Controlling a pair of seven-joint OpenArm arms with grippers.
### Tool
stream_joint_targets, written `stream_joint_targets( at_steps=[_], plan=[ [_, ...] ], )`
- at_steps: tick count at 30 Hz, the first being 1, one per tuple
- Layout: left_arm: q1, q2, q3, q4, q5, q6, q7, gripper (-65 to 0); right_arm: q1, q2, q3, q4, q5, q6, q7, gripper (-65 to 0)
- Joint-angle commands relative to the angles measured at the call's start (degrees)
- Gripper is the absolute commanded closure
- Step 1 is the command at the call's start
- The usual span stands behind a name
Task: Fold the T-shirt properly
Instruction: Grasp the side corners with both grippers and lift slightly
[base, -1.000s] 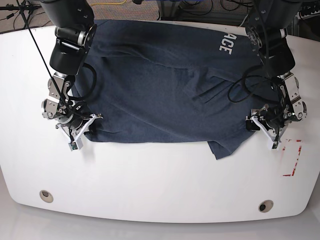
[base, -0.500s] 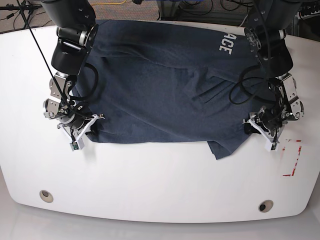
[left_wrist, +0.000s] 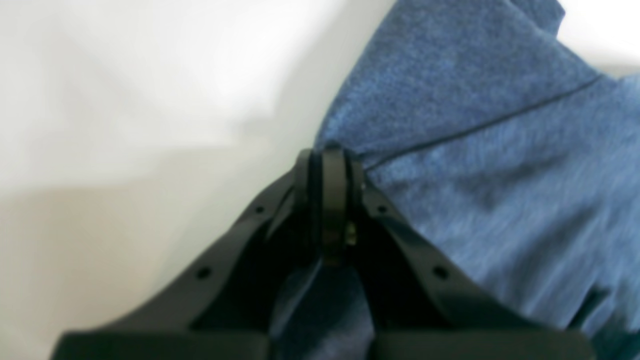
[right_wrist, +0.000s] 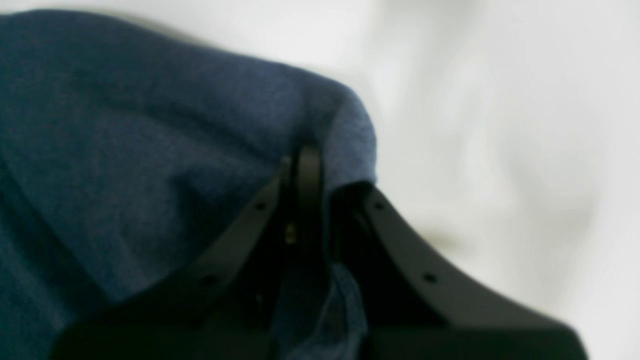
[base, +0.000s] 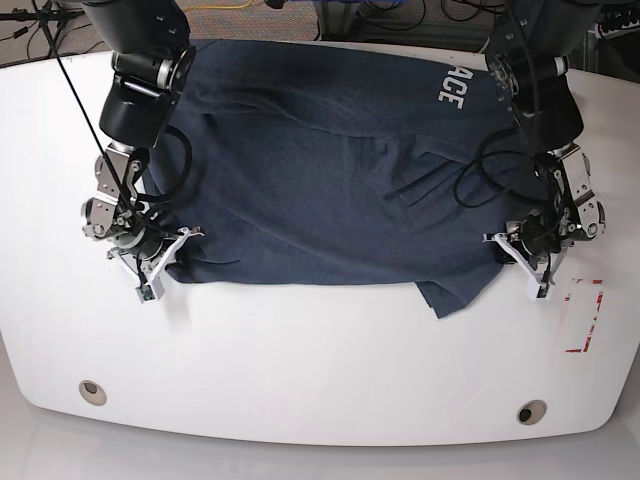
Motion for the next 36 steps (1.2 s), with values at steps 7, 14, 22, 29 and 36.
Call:
stream_joint_targets(
  at_steps=[7,14,22,29,36],
  plan=[
    [-0.1,-0.6,6.7,13.7,-0.5,-0.2,3.8,-0.1,1.3,1.9,0.1,6.2,0.2,0.1,-0.2,-1.3],
    [1.2,-0.5,8.4,21.8,-0.5,-0.4,4.0,-0.3,0.3,2.3,0.1,11.1,0.6,0.1,-3.8,-1.3],
    [1.3,-0.5,9.8,26.0,-0.5,-4.5,6.9,-0.3,0.3,2.3,0.3,12.7,0.2,0.1,-7.1,-1.3],
    [2.7,-0.5,9.8,31.8,-0.5,-5.9,8.6,-0.3,-3.5,1.9,0.1,19.6,0.3,0.1,-8.3,-1.3],
    [3.8,-0.5,9.8,39.0,-0.5,-5.9,13.4,-0.3,-7.3,1.9,0.1,26.0,0.2,0.1,-11.1,-1.3]
  ],
)
